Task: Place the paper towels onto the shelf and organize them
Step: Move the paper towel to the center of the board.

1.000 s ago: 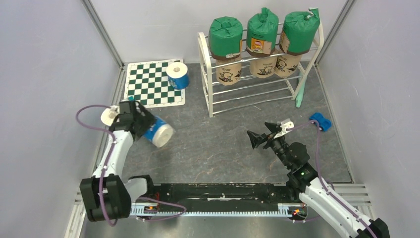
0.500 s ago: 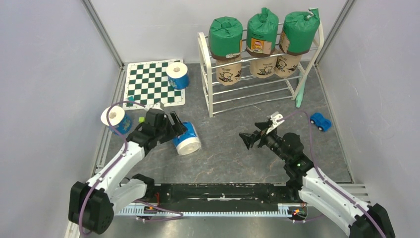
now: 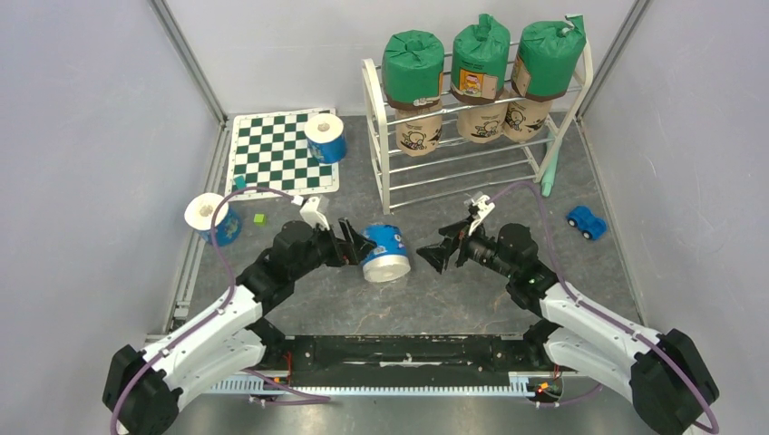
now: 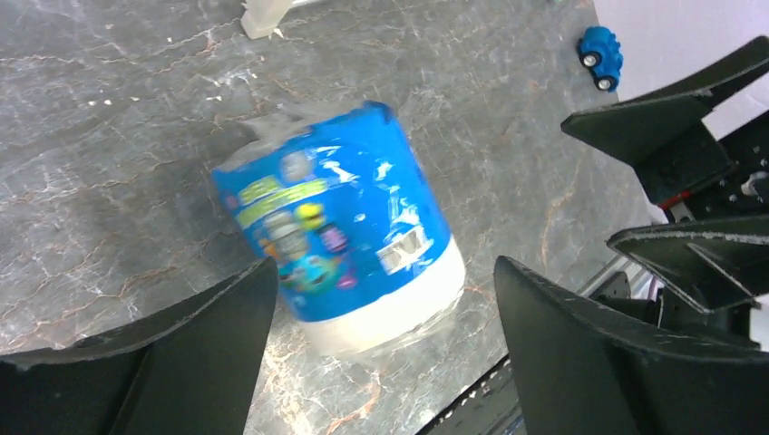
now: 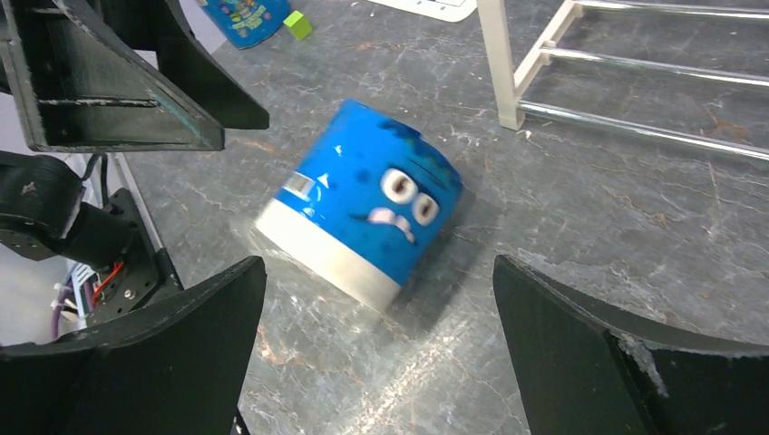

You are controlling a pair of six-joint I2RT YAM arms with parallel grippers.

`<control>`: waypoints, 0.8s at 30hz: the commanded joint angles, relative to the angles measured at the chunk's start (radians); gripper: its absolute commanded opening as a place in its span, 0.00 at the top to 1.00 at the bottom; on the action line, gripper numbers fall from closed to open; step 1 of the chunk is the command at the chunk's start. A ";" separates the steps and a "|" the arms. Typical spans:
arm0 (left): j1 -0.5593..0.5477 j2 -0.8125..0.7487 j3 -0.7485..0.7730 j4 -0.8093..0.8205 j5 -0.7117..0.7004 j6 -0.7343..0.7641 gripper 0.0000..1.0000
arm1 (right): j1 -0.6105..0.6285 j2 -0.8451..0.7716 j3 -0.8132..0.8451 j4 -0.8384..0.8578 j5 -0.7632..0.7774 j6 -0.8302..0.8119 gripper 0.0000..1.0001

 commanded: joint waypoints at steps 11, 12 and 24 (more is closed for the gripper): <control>-0.010 0.217 0.191 -0.190 -0.123 -0.093 0.00 | 0.028 0.110 0.095 -0.005 0.014 0.040 0.02; -0.010 0.236 0.193 -0.161 -0.098 -0.105 0.00 | 0.028 0.121 0.103 -0.007 0.027 0.054 0.02; -0.010 0.267 0.137 -0.095 -0.065 -0.176 0.00 | 0.053 0.517 0.494 -0.377 0.001 0.119 0.02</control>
